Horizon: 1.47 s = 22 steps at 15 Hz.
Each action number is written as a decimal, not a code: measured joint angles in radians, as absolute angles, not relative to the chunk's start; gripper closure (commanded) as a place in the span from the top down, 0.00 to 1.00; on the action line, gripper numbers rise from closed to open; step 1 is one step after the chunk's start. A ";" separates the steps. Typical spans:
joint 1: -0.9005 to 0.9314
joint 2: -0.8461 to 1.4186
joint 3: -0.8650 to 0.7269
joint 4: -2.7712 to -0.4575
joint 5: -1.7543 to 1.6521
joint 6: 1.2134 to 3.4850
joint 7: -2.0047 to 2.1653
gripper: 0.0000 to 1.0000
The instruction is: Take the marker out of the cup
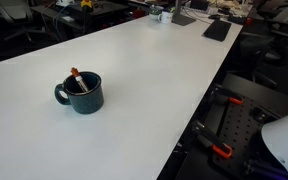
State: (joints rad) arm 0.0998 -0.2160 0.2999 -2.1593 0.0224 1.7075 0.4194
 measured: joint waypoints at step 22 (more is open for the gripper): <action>0.106 -0.173 0.267 -2.149 0.021 1.707 0.418 1.00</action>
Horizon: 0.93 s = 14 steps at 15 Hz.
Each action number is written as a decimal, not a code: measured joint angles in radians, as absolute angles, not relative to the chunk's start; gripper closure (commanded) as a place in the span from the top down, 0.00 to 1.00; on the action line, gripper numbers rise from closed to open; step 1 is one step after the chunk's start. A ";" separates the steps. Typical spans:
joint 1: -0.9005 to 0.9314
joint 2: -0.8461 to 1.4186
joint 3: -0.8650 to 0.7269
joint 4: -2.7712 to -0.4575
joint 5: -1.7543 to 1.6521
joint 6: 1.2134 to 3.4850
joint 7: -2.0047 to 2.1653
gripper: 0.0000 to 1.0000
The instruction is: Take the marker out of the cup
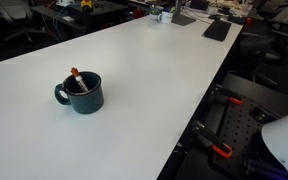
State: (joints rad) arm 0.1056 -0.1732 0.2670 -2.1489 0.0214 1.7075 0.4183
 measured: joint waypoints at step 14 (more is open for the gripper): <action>0.113 -0.097 0.229 -2.102 0.021 1.708 0.417 1.00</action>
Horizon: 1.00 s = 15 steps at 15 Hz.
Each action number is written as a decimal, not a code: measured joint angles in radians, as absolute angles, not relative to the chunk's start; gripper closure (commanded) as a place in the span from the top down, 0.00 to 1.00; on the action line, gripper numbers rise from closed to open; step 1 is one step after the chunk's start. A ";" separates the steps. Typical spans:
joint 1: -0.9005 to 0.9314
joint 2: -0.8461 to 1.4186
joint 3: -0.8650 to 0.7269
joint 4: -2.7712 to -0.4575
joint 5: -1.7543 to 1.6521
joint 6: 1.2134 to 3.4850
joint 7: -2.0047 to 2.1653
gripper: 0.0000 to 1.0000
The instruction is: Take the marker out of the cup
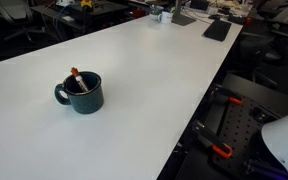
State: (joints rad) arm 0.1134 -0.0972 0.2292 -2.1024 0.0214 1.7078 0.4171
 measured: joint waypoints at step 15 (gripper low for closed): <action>0.113 0.047 0.175 -1.997 0.001 1.723 0.398 1.00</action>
State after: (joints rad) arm 0.1129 0.0466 0.1747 -1.9968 0.0009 1.7232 0.3981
